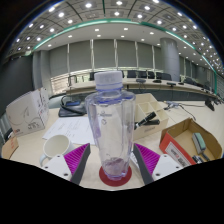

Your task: Pour water

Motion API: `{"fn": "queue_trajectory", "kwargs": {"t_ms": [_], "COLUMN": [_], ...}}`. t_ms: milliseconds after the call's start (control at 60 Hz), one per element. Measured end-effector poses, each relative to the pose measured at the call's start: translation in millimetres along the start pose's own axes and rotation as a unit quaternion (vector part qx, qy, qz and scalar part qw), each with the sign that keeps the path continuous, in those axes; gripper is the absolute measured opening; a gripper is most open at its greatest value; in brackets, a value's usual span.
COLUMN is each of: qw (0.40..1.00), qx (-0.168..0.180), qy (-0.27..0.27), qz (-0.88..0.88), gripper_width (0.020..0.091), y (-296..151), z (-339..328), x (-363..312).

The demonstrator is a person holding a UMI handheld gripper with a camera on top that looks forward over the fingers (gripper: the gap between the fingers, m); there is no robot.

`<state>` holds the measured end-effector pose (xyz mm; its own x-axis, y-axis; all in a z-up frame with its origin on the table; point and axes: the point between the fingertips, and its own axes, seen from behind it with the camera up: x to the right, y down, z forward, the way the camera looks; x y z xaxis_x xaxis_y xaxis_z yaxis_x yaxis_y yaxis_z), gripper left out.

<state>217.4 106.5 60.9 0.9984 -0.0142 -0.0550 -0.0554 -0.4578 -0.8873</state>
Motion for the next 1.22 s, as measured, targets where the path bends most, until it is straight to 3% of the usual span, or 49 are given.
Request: {"fn": "queue_trajectory", "kwargs": {"t_ms": [33,217,633,900,1217], "qw": [1.0,0.999,0.993,0.992,0.991], "qx": [-0.007,-0.037,-0.107,-0.113,-0.116], "qy": [0.004,0.03,0.055,0.049,0.038], "qz": [0.002,-0.016,-0.016,-0.041,-0.059], "gripper_width": [0.0838,0.086,0.0856,0.0861,0.0863], "y": [1.3,-1.3,11.8,29.9,46.9], "z": [-4.0,-47.5,-249.3,-347.6,-379.1], "x": [0.9,-2.5,-78.6,-135.2,-156.8]}}
